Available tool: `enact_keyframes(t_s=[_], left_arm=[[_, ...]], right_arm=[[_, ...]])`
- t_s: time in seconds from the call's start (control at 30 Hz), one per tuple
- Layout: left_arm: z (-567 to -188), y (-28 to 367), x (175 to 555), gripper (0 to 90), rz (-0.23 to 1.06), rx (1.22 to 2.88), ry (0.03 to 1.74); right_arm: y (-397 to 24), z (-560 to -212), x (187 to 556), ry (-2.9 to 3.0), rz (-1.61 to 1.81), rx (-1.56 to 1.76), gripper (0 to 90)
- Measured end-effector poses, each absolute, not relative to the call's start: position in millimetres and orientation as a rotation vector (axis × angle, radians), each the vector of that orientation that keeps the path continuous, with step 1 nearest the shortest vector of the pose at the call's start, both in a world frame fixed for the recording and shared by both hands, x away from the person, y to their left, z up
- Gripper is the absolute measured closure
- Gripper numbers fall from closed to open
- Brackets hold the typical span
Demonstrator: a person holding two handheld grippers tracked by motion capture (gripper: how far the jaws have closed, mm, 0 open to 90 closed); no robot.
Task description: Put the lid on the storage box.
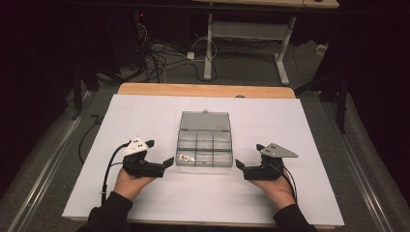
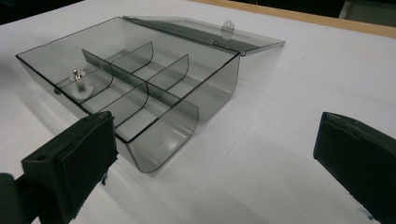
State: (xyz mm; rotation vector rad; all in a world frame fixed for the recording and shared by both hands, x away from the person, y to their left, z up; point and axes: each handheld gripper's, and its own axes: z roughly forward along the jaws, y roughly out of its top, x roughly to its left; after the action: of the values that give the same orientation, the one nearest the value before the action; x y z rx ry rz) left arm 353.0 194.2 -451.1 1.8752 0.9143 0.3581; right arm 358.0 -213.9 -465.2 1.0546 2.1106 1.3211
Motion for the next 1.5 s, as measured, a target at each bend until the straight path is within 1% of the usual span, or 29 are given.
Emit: enact_keyframes(t_s=[0.27, 0.6, 0.93, 1.17, 1.27, 1.3, 1.33, 1.4, 1.5], left_arm=[[-459, 192, 385, 0.0, 0.346, 1.901, 0.969], [-463, 194, 405, 0.0, 0.355, 1.891, 1.01], [-453, 181, 426, 0.0, 0.354, 1.911, 1.0], [-455, 174, 434, 0.0, 0.343, 1.919, 1.013], [-458, 172, 436, 0.0, 0.331, 1.92, 1.015], [-458, 171, 436, 0.0, 0.329, 1.924, 1.015], [-459, 170, 436, 0.0, 0.327, 1.927, 1.015], [-461, 170, 436, 0.0, 0.322, 1.936, 1.015], [-461, 169, 436, 0.0, 0.32, 1.94, 1.017]], right_arm=[[-206, -461, 381, 2.122, 1.302, 1.088, 0.0], [-191, -459, 411, 2.163, 1.287, 1.094, 0.0], [-173, -449, 442, 2.171, 1.274, 1.085, 1.3], [-160, -447, 469, 2.21, 1.241, 1.141, 5.8], [-157, -447, 481, 2.23, 1.233, 1.186, 9.2], [-156, -448, 485, 2.231, 1.225, 1.199, 11.5], [-155, -449, 489, 2.246, 1.212, 1.22, 15.9], [-153, -452, 496, 2.253, 1.211, 1.261, 16.9], [-152, -456, 505, 2.269, 1.23, 1.338, 15.7]])
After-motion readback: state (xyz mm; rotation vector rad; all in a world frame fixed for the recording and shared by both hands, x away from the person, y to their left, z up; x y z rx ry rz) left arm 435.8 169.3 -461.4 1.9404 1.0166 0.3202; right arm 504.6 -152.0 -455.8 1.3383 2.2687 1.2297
